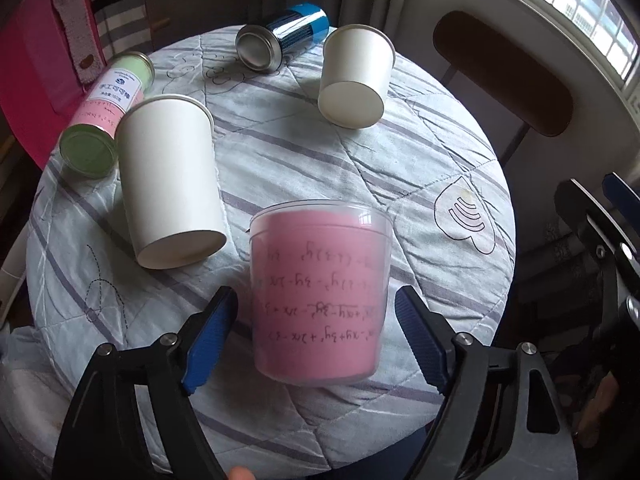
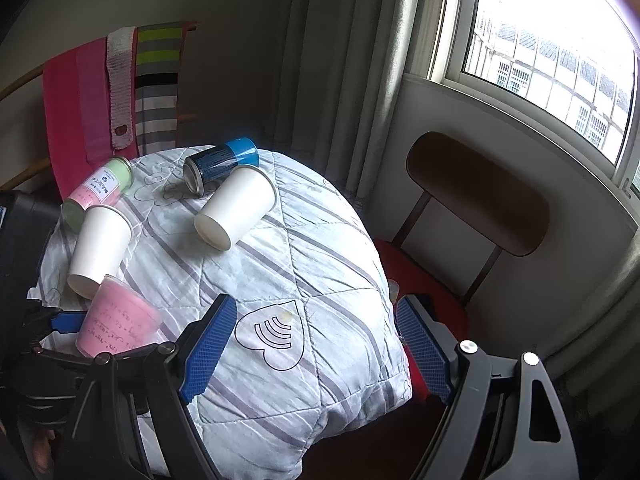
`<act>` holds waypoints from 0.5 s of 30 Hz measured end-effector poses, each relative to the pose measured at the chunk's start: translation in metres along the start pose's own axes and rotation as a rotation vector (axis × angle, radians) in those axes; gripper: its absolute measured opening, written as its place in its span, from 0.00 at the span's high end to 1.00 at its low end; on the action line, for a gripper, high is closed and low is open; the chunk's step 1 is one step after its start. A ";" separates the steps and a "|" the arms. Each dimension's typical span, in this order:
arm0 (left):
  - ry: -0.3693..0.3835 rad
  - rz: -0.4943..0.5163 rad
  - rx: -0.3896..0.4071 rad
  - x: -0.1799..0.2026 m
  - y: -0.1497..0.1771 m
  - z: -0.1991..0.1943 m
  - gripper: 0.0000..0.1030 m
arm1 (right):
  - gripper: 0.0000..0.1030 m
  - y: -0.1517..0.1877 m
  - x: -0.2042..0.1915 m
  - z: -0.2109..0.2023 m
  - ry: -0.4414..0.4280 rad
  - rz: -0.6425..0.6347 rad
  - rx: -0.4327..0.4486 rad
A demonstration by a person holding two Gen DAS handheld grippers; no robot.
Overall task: Flip cup upright
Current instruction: 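Lift the pink cup with the left tool and turn it, then lower the pink cup onto the table and open the left tool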
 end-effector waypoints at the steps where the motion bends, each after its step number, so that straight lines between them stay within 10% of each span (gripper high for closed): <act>1: -0.004 0.020 0.014 -0.001 0.003 -0.007 0.17 | 0.19 -0.001 -0.001 -0.001 -0.005 0.005 -0.001; 15: -0.044 -0.023 0.124 -0.072 0.037 -0.078 0.13 | 0.19 0.004 -0.058 -0.037 -0.068 -0.021 0.001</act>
Point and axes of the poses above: each gripper's, at about its wrist camera, not at the fingertips, and z roughly the way its jaws point, x to its right, y to its underside, the point moved 8 cm from there along z, roughly the way its jaws point, and after that the axes turned 3 degrees about x, right-handed, at the moved point
